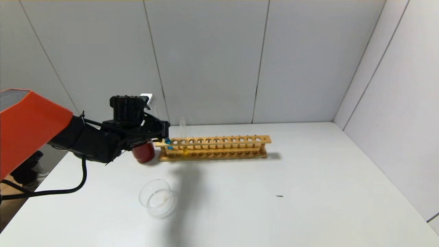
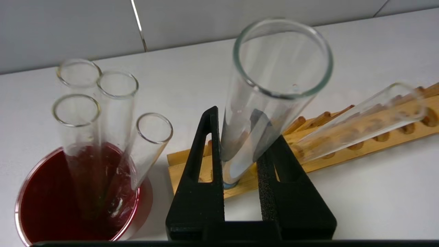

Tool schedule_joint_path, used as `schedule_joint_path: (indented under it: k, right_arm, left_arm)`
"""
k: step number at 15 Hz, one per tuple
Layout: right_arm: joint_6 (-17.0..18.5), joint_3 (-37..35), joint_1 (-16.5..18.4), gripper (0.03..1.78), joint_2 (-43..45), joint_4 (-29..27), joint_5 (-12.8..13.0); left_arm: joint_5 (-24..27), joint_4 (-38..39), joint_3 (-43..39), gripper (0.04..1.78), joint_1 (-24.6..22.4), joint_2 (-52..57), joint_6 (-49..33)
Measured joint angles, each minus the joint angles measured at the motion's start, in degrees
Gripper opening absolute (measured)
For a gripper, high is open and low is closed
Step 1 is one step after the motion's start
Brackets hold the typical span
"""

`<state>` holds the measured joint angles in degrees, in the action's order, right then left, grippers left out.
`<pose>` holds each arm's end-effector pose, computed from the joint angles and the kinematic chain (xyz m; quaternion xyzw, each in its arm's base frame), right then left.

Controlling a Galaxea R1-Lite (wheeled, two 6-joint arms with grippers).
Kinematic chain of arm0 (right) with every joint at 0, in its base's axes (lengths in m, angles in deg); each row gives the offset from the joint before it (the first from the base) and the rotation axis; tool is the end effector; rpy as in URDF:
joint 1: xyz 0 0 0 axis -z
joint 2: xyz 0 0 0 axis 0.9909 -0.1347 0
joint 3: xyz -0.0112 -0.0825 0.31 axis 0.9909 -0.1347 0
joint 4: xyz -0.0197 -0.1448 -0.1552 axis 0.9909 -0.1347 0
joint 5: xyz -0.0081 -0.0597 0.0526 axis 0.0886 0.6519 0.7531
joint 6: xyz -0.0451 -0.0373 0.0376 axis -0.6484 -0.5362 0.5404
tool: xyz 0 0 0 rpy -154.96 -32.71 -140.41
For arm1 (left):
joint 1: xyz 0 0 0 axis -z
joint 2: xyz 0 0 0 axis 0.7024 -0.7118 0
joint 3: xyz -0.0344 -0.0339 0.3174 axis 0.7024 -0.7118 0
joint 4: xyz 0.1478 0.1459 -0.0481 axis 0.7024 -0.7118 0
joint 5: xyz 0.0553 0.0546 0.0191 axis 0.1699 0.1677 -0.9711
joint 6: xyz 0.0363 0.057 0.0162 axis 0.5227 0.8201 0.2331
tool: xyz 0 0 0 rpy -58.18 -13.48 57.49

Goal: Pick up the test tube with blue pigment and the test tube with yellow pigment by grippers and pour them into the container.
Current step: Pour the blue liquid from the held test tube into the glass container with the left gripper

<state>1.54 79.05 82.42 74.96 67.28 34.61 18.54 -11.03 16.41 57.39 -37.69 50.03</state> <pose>0.0279 0.0001 0.0759 0.0009 -0.0013 0.0000 1.0000 0.4600 -0.1116 0.1132 -0.0339 0.1674 -0.1539 0.9732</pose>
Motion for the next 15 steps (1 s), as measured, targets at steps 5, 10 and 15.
schedule_joint_path:
  k: [5, 10, 15]
  right_arm:
    - [0.0, 0.0, 0.0, 1.75, 0.0, 0.0, 0.0]
    - [0.0, 0.0, 0.0, 1.75, 0.0, 0.0, 0.0]
    - [0.0, 0.0, 0.0, 1.75, 0.0, 0.0, 0.0]
  left_arm:
    - [0.3, -3.8, 2.4, 0.33, 0.6, 3.8, 2.5]
    - [0.1, -8.0, 5.8, 0.33, 0.9, 7.2, 3.8]
    - [0.1, -11.4, 3.1, 0.33, 1.0, 14.1, 6.5]
